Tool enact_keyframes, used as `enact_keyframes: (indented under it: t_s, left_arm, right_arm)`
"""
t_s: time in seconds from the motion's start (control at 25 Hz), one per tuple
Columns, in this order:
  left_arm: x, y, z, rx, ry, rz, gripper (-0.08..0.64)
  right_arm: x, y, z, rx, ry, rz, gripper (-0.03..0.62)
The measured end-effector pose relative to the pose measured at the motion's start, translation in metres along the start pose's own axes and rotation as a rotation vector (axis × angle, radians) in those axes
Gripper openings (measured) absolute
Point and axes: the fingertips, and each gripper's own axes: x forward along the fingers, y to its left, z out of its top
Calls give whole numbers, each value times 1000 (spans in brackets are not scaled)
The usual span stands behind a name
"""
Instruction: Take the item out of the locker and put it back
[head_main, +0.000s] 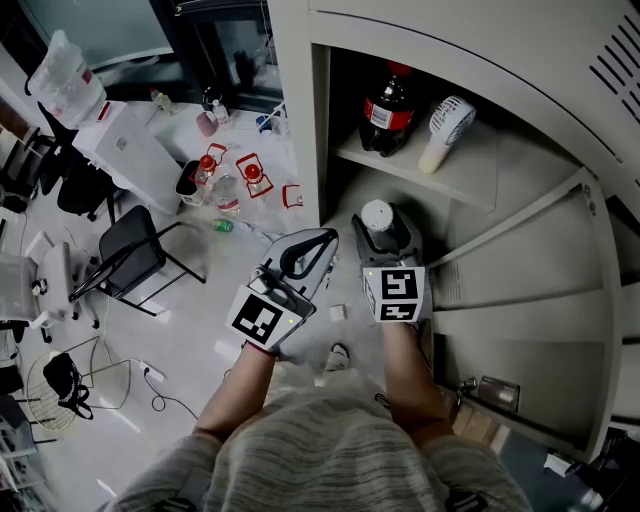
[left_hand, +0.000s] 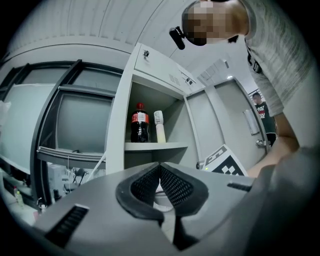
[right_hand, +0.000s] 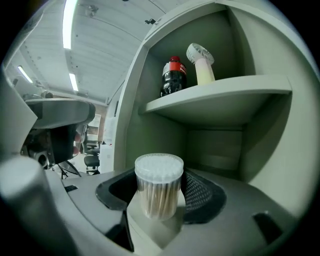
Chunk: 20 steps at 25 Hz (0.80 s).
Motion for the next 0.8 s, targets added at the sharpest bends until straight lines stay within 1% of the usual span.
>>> enact_keyframes:
  t_s: [0.52, 0.8]
  left_arm:
    - [7, 4, -6, -7, 5, -10, 9]
    - [8, 4, -5, -11, 2, -13, 9]
  right_arm:
    - [11, -3, -21, 29, 49, -3, 284]
    - [14, 1, -28, -16, 81, 1, 284]
